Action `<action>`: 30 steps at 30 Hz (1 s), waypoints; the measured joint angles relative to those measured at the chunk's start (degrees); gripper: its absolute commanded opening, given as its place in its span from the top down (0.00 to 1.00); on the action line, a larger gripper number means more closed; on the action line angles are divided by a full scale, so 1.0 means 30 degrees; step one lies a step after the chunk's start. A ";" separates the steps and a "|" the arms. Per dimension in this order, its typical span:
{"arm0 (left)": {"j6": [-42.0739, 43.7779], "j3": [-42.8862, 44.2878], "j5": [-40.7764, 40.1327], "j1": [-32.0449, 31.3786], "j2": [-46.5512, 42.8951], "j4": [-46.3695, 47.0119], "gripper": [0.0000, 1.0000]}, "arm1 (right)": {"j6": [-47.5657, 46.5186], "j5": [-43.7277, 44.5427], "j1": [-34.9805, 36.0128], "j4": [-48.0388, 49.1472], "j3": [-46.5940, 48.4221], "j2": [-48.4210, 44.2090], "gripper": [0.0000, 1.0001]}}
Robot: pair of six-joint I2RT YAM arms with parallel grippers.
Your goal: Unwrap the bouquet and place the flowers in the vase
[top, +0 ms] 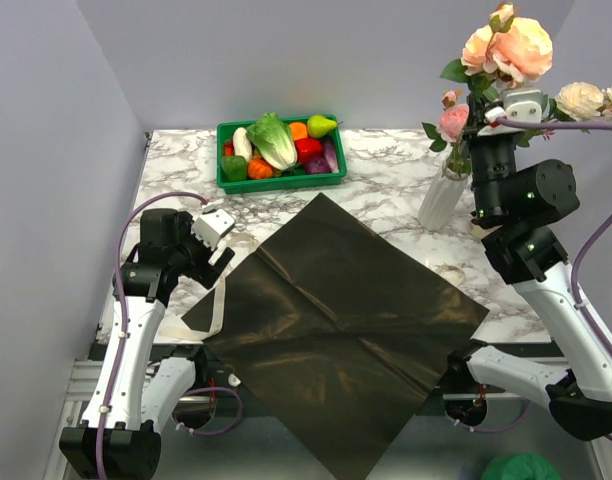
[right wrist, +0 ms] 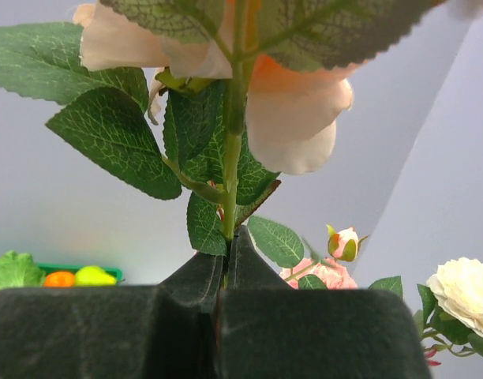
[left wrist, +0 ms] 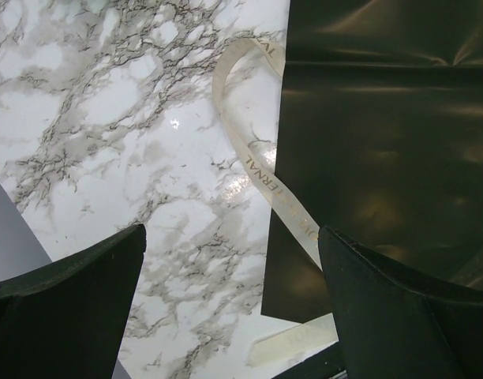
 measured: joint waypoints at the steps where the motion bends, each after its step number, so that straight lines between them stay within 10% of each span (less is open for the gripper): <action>1: 0.0007 -0.0044 0.0000 -0.0007 0.0000 0.0051 0.01 | -0.0131 -0.0029 -0.0036 0.0401 -0.0488 -0.0197 0.99; 30: 0.0015 -0.0568 -0.0240 0.0000 0.0211 0.0474 0.01 | 0.0459 -0.2069 -0.4510 0.5515 -0.3825 0.1049 0.99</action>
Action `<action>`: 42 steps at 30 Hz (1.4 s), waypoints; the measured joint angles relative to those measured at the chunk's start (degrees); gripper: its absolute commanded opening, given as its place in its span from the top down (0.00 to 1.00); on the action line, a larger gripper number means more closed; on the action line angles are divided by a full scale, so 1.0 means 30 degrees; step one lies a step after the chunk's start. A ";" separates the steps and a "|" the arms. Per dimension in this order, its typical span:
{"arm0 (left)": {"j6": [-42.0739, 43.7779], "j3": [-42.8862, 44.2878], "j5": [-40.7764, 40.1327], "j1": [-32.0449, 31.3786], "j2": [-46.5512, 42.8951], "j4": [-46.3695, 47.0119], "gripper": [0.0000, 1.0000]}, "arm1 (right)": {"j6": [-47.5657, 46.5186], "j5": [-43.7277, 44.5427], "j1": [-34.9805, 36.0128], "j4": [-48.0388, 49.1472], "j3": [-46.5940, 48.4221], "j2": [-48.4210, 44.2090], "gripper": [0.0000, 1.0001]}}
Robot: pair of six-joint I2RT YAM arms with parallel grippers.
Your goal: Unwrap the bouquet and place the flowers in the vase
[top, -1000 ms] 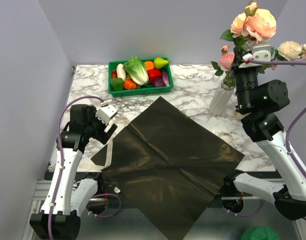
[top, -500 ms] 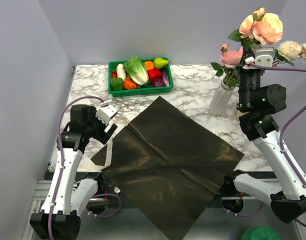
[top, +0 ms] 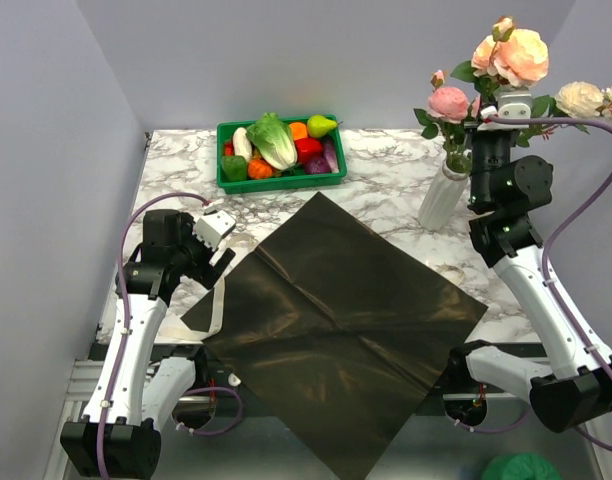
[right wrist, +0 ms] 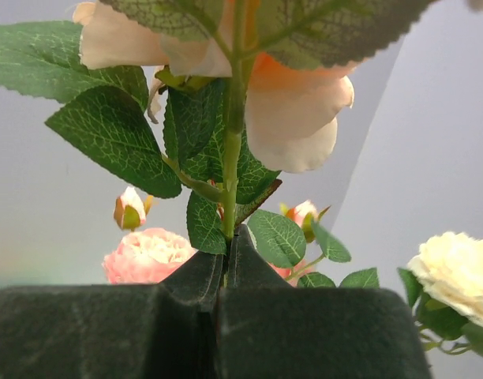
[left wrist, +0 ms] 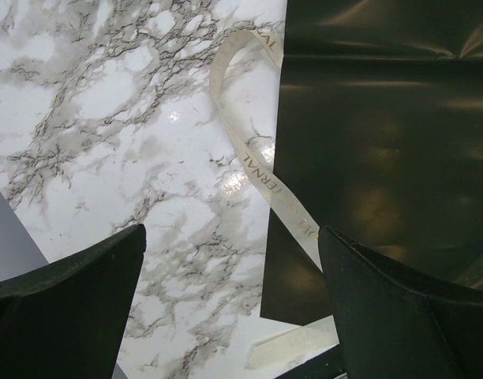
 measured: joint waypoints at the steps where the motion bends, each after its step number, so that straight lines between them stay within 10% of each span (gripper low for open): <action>1: 0.0007 0.0000 -0.0007 0.0000 0.0029 0.0022 0.01 | 0.0175 -0.0066 -0.0138 -0.0015 -0.0240 0.0138 0.99; 14: 0.0117 0.0000 -0.0219 0.0000 0.0051 0.0066 0.01 | 0.4080 -0.0248 -0.1049 -0.3818 -0.0765 0.2047 0.83; 22: 0.0131 0.0000 -0.0262 0.0000 -0.0211 0.0022 0.01 | 0.6943 -0.0240 -0.1071 -0.6149 -0.0736 0.1508 0.32; 27: 0.0138 0.0000 -0.0284 0.0000 -0.0372 -0.0153 0.01 | 0.8189 -0.0306 -0.1078 -0.7475 0.0204 0.1049 0.18; 42: 0.0131 0.0226 -0.0284 0.0022 -0.0372 -0.0277 0.01 | 1.1315 -0.2397 -0.1078 -0.9923 0.3548 -0.1020 0.48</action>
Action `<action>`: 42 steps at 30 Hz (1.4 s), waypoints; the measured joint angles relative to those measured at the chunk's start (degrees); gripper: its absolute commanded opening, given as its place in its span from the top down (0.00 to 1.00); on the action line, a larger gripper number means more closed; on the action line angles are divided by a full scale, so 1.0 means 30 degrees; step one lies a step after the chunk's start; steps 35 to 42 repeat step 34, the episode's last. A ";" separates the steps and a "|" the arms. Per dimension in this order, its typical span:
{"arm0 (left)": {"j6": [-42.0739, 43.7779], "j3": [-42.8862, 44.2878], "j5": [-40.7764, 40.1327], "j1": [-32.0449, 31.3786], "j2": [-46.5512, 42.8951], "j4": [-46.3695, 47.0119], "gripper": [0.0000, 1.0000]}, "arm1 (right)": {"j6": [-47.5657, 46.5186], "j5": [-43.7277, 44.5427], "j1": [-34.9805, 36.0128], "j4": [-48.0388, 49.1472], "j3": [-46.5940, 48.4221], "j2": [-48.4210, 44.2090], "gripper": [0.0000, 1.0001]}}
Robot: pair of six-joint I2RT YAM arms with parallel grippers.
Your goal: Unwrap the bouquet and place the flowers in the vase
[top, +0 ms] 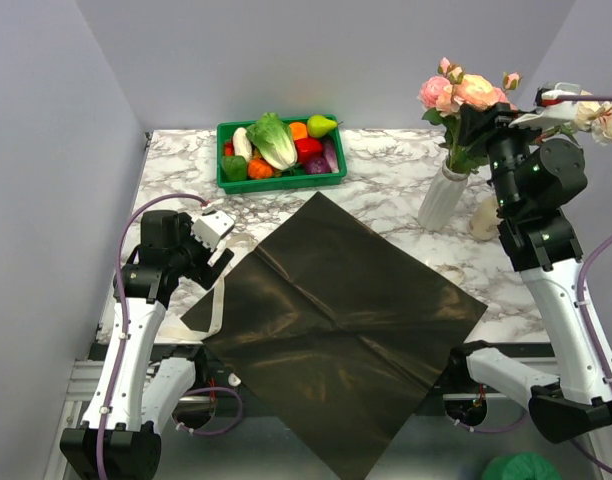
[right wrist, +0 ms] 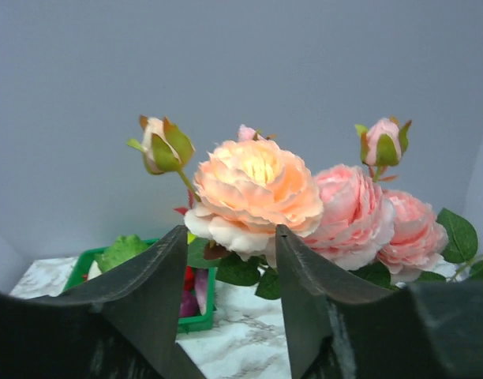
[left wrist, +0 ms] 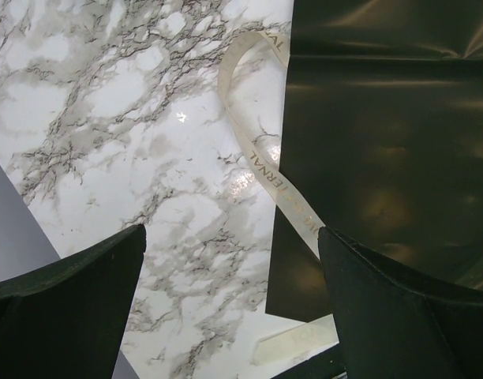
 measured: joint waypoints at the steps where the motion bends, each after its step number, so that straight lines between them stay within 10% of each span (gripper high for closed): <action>1: 0.0000 0.0007 0.0000 0.0000 0.0000 0.0000 0.01 | 0.0095 -0.0248 0.0000 -0.0058 0.0335 0.0095 0.52; 9: -0.0095 0.0022 0.0015 0.0000 0.0000 -0.0029 0.01 | 0.1049 -0.2922 -0.0015 -0.0175 -0.1581 -0.0831 0.57; 11: -0.0182 0.0022 0.0022 0.0000 0.0000 -0.0036 0.01 | 0.1443 -0.3657 -0.0015 -0.0313 -0.3534 -0.1800 0.45; 13: -0.0335 0.0022 0.0029 0.0000 0.0000 -0.0044 0.01 | 0.1880 -0.4473 -0.0015 -0.0780 -0.5282 -0.2645 0.00; 42: -0.2484 0.0022 0.0248 0.0000 -0.0007 0.0087 0.01 | 0.4029 -0.8153 -0.0007 -0.3759 -1.1162 -0.4328 0.00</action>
